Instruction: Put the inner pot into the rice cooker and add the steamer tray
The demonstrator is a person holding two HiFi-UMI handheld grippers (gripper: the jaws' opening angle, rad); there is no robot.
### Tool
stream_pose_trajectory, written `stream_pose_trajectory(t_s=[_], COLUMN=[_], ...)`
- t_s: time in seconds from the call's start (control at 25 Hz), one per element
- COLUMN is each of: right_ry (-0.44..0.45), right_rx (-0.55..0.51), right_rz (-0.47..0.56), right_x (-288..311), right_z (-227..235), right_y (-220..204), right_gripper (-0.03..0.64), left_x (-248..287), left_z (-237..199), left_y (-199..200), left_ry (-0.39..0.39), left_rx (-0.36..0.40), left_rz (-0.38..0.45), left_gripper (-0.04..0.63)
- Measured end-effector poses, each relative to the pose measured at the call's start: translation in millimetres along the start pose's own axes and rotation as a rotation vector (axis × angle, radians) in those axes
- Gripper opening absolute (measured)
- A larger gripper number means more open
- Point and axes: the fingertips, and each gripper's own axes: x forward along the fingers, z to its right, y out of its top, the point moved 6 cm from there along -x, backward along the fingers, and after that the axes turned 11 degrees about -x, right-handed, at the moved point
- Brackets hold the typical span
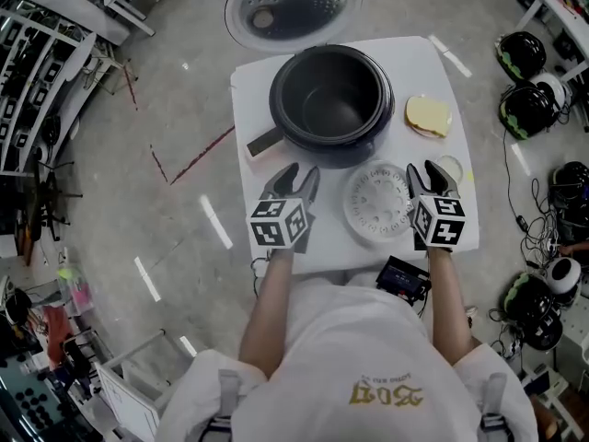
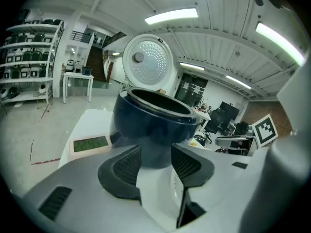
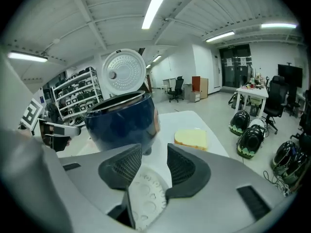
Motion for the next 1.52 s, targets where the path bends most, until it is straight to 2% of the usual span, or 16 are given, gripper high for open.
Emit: stream_pose_trajectory(t_s=[0.2,0.72,1.28,1.44,1.52], right_ry=[-0.016,-0.057,-0.065,-0.072,-0.071], right_rx=[0.014,0.135,0.154,0.179,0.184], right_rz=[-0.059,-0.204,-0.304,-0.321,-0.327], right_x=[-7.6,-13.2,-3.1,-2.4,-2.5], right_z=[-3.5,-0.4,2.0,0.0,-0.8], right_y=[-26.5,-98.8,-139.2,-149.7,-152.1], right_gripper=[0.168,0.175,0.171,0.166,0.164], left_x=[9.4,49.4,76.4,79.8,80.4], left_z=[-2.8,13.2,10.9,10.0,9.8], left_y=[-26.9,-87.2,-124.8,-131.5,-133.8], left_ry=[-0.056,-0.167,-0.163,-0.168,-0.173], left_rx=[-0.043,-0.044,0.001,-0.004,-0.019], left_rz=[-0.074,-0.294,-0.429,-0.440,-0.443], left_gripper=[0.215,0.212,0.208,0.153,0.146])
